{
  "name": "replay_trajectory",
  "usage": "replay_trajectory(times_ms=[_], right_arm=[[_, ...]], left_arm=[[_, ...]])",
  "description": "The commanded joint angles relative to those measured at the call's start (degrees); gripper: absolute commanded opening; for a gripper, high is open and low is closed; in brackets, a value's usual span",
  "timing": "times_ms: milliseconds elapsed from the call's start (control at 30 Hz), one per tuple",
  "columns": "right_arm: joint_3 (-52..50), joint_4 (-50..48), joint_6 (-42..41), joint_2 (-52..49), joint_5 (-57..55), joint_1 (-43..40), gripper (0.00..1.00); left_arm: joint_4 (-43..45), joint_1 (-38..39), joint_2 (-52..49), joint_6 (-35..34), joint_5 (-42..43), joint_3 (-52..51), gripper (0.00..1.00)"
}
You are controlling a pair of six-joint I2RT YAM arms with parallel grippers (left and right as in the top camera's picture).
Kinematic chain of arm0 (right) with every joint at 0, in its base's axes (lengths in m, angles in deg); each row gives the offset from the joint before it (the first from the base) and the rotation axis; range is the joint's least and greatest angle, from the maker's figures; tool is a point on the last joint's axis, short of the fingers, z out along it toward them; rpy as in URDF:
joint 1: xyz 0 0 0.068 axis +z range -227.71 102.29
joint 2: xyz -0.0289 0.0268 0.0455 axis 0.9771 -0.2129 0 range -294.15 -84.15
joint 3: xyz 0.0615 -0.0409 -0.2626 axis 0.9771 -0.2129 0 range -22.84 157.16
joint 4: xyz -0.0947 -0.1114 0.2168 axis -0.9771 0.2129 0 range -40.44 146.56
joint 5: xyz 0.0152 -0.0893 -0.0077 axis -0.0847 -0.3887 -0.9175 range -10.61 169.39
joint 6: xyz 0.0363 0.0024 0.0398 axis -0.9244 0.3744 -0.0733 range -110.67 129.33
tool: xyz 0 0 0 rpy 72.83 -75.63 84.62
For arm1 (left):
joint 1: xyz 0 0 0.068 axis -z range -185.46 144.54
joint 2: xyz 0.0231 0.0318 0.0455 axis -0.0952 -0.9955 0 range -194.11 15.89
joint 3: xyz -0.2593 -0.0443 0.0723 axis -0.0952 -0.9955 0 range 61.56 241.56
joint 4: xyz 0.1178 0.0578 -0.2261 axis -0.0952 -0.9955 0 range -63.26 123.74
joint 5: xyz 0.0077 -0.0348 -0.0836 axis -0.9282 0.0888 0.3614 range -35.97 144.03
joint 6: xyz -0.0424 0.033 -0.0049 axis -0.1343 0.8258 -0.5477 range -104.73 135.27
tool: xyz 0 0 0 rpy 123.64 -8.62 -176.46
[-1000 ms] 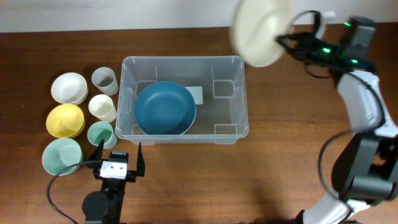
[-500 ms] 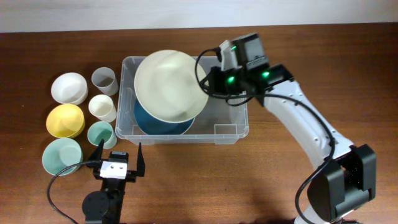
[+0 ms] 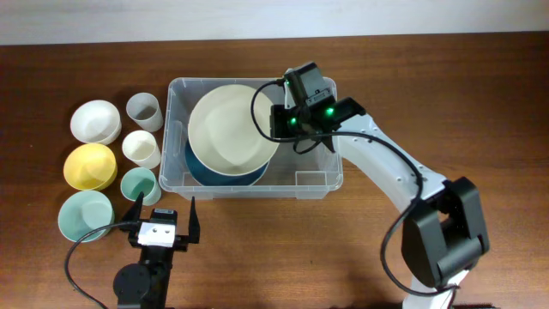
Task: Pack container
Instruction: 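Carry the cream plate into the bin and lower it on top, then press the cream plate flat onto the stack and open the right gripper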
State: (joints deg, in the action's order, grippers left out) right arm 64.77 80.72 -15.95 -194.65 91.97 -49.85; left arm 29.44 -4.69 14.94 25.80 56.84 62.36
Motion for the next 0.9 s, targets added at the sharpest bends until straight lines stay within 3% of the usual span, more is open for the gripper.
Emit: replay_trajectory(times_ms=[0, 867], right_arm=[[0.13, -0.85, -1.16, -0.57, 2.56, 0.26, 0.04], [0.13, 1.66, -4.15, -5.18, 9.84, 0.33, 0.04]], left_arm=[[-0.11, -0.31, 0.28, 0.72, 0.44, -0.26, 0.99], [-0.11, -0.31, 0.28, 0.72, 0.44, -0.26, 1.0]])
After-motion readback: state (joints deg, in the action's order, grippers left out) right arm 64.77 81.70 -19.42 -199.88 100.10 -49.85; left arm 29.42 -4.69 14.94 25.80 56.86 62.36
